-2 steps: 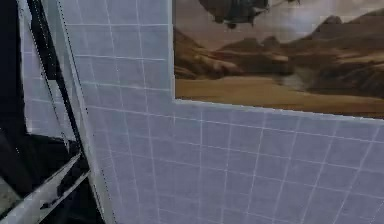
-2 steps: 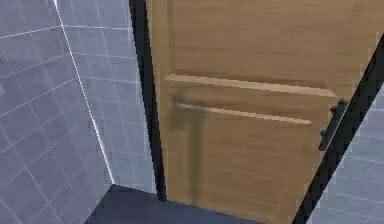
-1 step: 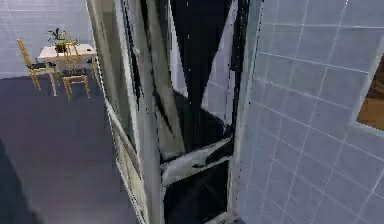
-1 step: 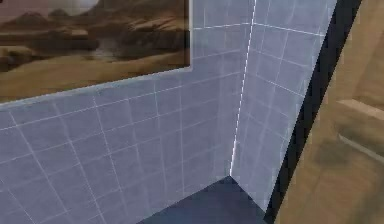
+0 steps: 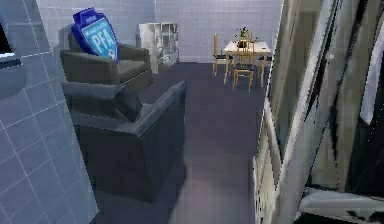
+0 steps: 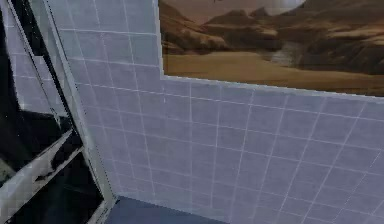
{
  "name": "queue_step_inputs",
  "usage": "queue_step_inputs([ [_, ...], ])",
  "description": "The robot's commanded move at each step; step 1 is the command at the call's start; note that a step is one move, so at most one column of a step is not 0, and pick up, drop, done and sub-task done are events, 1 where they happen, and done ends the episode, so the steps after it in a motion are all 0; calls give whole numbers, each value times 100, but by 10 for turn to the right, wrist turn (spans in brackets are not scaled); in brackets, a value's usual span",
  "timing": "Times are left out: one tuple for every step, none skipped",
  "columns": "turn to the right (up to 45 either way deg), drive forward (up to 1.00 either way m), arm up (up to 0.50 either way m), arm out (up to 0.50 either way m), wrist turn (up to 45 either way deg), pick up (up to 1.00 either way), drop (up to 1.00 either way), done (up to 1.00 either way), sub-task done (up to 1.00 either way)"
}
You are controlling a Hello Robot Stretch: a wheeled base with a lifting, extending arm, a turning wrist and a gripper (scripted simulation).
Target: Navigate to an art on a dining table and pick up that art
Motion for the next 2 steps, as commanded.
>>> queue_step_inputs([
  [-90,0,0,0,0,0,0,0,0],
  [0,65,0,0,0,0,0,0,0],
])
